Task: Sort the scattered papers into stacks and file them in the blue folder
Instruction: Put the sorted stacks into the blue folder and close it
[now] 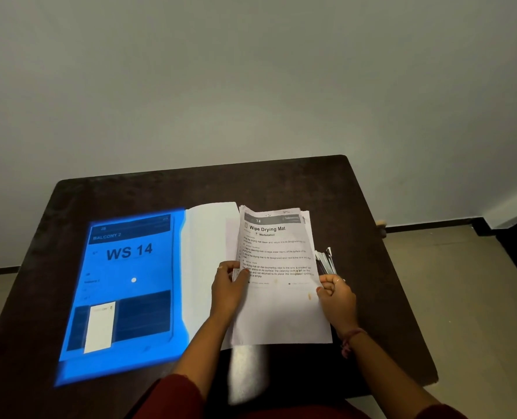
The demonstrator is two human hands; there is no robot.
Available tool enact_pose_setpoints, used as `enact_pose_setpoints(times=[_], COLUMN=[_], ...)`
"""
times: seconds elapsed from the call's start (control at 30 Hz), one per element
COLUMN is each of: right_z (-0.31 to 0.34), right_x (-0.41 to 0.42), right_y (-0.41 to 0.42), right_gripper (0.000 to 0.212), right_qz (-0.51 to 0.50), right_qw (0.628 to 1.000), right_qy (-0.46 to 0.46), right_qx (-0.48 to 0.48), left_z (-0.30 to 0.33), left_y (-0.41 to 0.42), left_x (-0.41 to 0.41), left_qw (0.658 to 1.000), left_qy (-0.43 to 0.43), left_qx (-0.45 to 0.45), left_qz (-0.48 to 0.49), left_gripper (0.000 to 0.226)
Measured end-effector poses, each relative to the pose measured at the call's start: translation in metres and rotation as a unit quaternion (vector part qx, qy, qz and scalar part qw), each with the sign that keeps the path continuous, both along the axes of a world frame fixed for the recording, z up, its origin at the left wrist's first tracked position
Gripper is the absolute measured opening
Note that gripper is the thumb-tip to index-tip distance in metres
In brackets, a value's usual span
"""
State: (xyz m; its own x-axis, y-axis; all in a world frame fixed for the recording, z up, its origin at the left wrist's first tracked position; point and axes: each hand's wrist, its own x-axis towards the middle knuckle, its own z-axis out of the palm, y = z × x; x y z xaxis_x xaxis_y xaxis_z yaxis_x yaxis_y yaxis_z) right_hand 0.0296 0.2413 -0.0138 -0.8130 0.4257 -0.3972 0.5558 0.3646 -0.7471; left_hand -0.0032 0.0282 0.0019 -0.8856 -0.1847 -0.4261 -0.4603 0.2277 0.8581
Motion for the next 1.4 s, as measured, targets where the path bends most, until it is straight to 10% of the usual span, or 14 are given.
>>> enact_pose_setpoints(times=[0.4, 0.67, 0.93, 1.17, 1.4], right_z=[0.021, 0.022, 0.015, 0.007, 0.009], right_x=[-0.014, -0.023, -0.015, -0.013, -0.018], right_y=[0.003, -0.017, -0.046, -0.044, -0.043], right_gripper=[0.044, 0.045, 0.046, 0.046, 0.039], right_qz=[0.036, 0.052, 0.14, 0.163, 0.197], right_qw=[0.999, 0.956, 0.965, 0.967, 0.952], right_qy=[0.012, -0.004, -0.006, -0.016, -0.073], right_qx=[0.023, -0.289, -0.221, -0.197, -0.225], left_z=[0.002, 0.01, 0.007, 0.003, 0.001], left_y=[-0.014, -0.037, -0.052, -0.105, -0.131], left_x=[0.006, -0.002, -0.002, 0.015, 0.026], left_qw=[0.989, 0.98, 0.993, 0.938, 0.922], left_qy=[0.062, 0.042, 0.013, -0.153, -0.29], left_qx=[0.128, 0.18, 0.064, -0.31, -0.257], left_qz=[-0.037, 0.075, 0.099, 0.04, -0.003], left_gripper=[0.041, 0.043, 0.047, 0.106, 0.122])
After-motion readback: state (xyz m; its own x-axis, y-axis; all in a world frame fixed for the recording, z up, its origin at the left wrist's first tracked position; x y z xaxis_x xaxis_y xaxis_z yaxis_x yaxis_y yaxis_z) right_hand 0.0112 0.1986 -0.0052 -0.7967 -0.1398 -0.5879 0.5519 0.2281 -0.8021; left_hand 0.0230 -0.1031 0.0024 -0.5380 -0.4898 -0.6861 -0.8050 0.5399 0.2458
